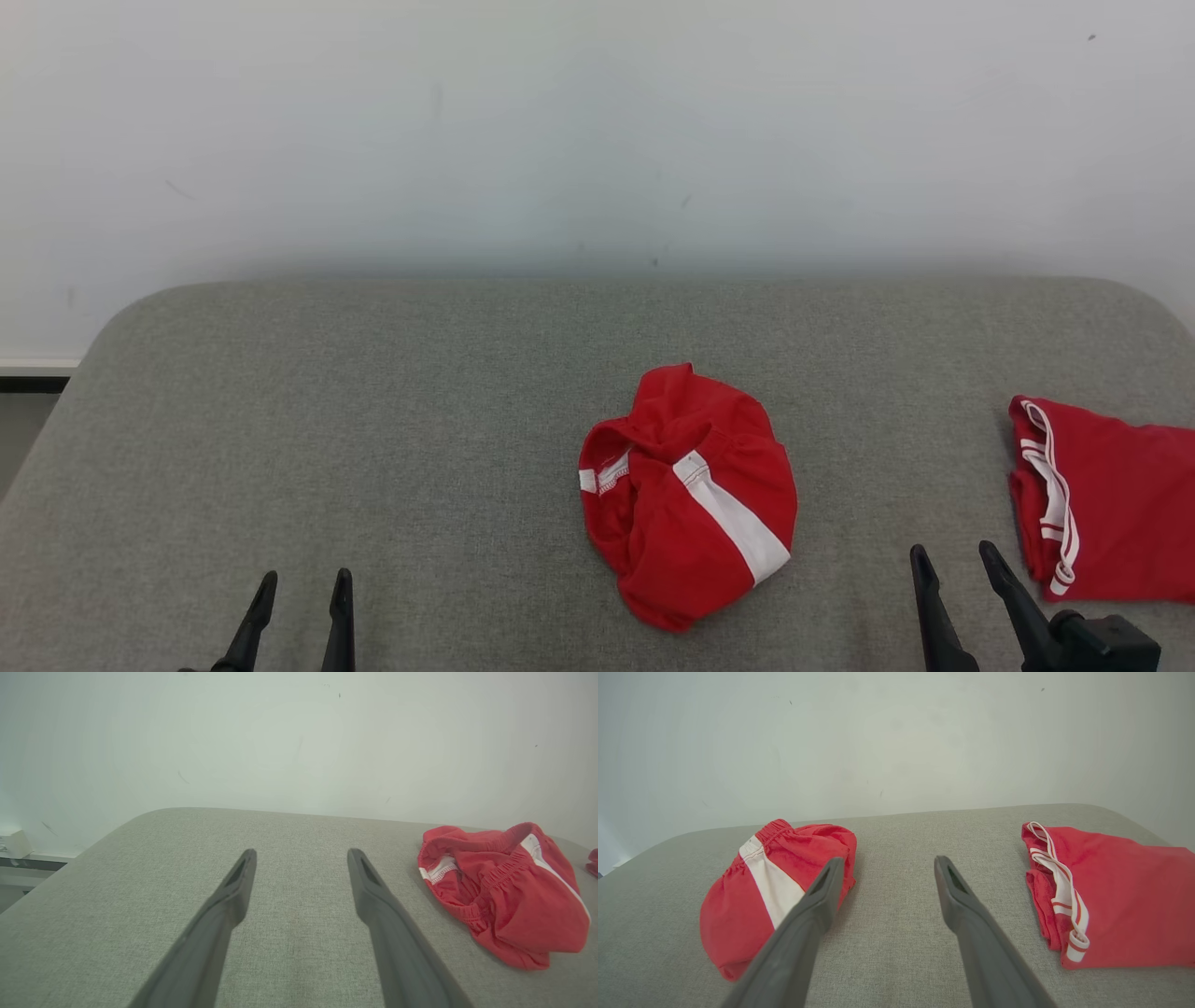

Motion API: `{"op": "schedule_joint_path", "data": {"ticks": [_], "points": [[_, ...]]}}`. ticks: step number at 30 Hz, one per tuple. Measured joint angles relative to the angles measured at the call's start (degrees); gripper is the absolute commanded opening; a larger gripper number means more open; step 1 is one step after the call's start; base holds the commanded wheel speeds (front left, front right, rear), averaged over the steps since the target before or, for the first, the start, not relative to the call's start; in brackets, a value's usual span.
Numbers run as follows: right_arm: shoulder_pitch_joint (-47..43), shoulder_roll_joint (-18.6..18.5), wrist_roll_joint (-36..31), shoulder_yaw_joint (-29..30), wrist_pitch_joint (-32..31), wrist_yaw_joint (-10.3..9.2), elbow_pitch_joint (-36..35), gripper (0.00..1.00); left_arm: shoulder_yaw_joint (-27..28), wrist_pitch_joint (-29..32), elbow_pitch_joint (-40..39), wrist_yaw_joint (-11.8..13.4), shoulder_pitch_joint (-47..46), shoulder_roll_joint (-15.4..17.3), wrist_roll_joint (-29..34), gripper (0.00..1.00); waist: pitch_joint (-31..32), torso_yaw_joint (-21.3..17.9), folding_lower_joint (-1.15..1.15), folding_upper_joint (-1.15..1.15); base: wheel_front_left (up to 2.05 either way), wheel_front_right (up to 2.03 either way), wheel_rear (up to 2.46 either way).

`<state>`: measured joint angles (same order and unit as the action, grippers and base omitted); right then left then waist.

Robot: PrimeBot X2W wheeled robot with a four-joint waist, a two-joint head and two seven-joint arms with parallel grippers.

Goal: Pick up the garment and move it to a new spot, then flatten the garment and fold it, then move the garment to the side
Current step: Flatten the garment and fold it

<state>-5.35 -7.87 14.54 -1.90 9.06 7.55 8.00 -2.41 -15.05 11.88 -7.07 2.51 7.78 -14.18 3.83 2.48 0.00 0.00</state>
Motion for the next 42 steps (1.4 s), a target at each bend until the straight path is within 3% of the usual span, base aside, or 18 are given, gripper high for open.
{"op": "schedule_joint_path", "data": {"ticks": [22, 28, 33, 42], "points": [[0.7, 0.4, 0.0, -0.9, 0.3, 0.0, 0.4, 1.0, -1.4, 0.0, 1.9, -0.3, -1.7, -0.2, 0.5, 1.0, -1.1, -1.5, 0.0, 0.0, 0.0, 0.0, 0.0], [1.9, 0.6, 0.1, -2.5, 0.4, 0.0, 0.6, 1.0, -8.3, 2.5, 4.9, -0.4, -8.7, 1.1, -1.2, 1.0, -1.6, -3.2, 0.0, 0.0, 0.0, 0.0, 0.0], [3.1, 0.4, 0.2, -3.4, 0.4, 0.0, 0.8, 1.0, -17.7, 11.3, 7.7, -0.4, -17.6, 2.5, -9.7, 1.0, -2.5, -6.5, 0.0, 0.0, 0.0, 0.0, 0.0], [4.1, 0.4, 0.2, -3.7, 0.6, 0.0, 1.0, 1.0, -25.5, 21.3, 11.7, -0.4, -25.8, 4.5, -17.7, 1.0, -4.0, -13.6, 0.0, 0.0, 0.0, 0.0, 0.0]]}}
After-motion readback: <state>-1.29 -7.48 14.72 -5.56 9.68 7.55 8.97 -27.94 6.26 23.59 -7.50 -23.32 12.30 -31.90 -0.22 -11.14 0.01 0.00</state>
